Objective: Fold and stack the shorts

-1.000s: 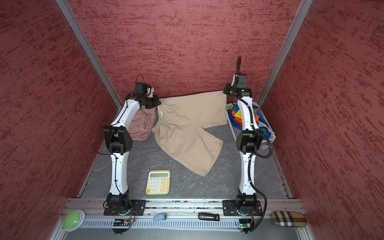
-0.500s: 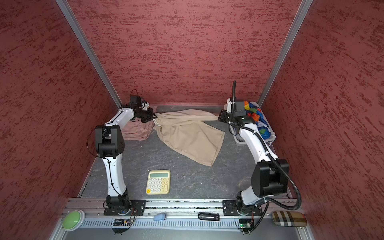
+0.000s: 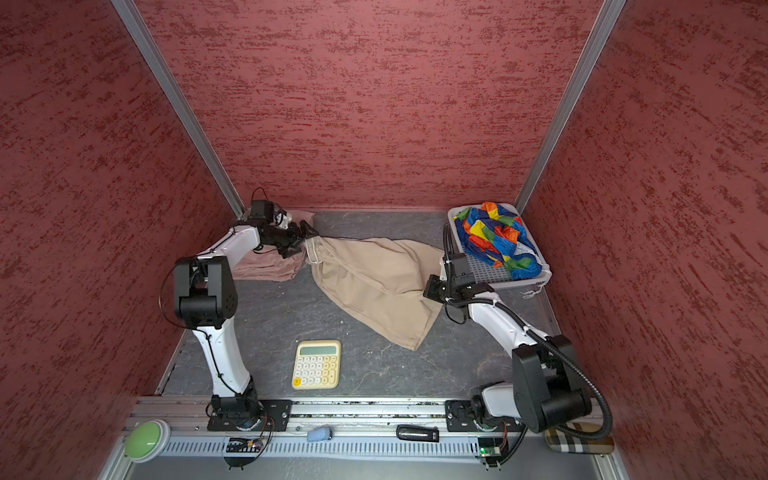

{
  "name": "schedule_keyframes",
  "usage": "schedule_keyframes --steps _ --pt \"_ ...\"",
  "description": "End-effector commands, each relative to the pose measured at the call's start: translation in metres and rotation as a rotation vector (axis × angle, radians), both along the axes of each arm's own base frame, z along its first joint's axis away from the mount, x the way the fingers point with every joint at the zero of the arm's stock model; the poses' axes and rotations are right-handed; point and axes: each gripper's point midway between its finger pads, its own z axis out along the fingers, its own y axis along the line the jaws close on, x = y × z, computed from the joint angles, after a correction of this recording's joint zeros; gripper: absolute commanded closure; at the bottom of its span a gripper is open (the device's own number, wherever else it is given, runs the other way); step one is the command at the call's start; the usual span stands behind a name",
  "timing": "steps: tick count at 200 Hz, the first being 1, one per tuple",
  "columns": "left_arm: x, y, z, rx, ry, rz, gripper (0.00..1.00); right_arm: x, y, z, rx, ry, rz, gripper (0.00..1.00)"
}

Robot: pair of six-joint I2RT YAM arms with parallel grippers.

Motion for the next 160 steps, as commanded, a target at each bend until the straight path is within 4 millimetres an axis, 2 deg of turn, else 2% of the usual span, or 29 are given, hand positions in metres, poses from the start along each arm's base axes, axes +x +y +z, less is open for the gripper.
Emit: schedule_keyframes --steps 1,12,41,65,80,102,124,143,160 --pt "-0.015 -0.001 0.052 -0.219 -0.030 0.091 0.01 0.015 0.000 0.027 0.015 -0.086 -0.025 1.00" --pt "-0.027 -0.006 0.049 -0.389 0.019 0.143 0.01 0.016 0.000 0.030 0.014 -0.090 -0.026 1.00" --pt "-0.050 -0.020 0.015 -0.746 0.166 0.296 0.01 0.020 -0.001 0.038 0.016 -0.121 -0.037 1.00" --pt "-0.044 -0.022 0.001 -0.942 0.203 0.433 0.01 0.021 0.002 0.035 0.028 -0.122 -0.027 1.00" --pt "-0.032 -0.029 0.003 -1.001 0.223 0.487 0.01 0.020 0.001 0.033 0.025 -0.122 -0.027 1.00" --pt "-0.016 -0.036 0.013 -0.998 0.223 0.574 0.01 0.018 -0.003 0.032 -0.003 -0.123 -0.029 1.00" --pt "-0.014 -0.033 0.026 -0.936 0.217 0.661 0.01 0.019 -0.008 0.033 -0.032 -0.130 -0.039 1.00" --pt "-0.021 -0.020 0.035 -0.849 0.211 0.749 0.01 0.021 -0.011 0.036 -0.048 -0.145 -0.046 1.00" --pt "-0.027 -0.005 0.035 -0.712 0.248 0.807 0.01 0.025 -0.012 0.038 -0.056 -0.153 -0.045 1.00"
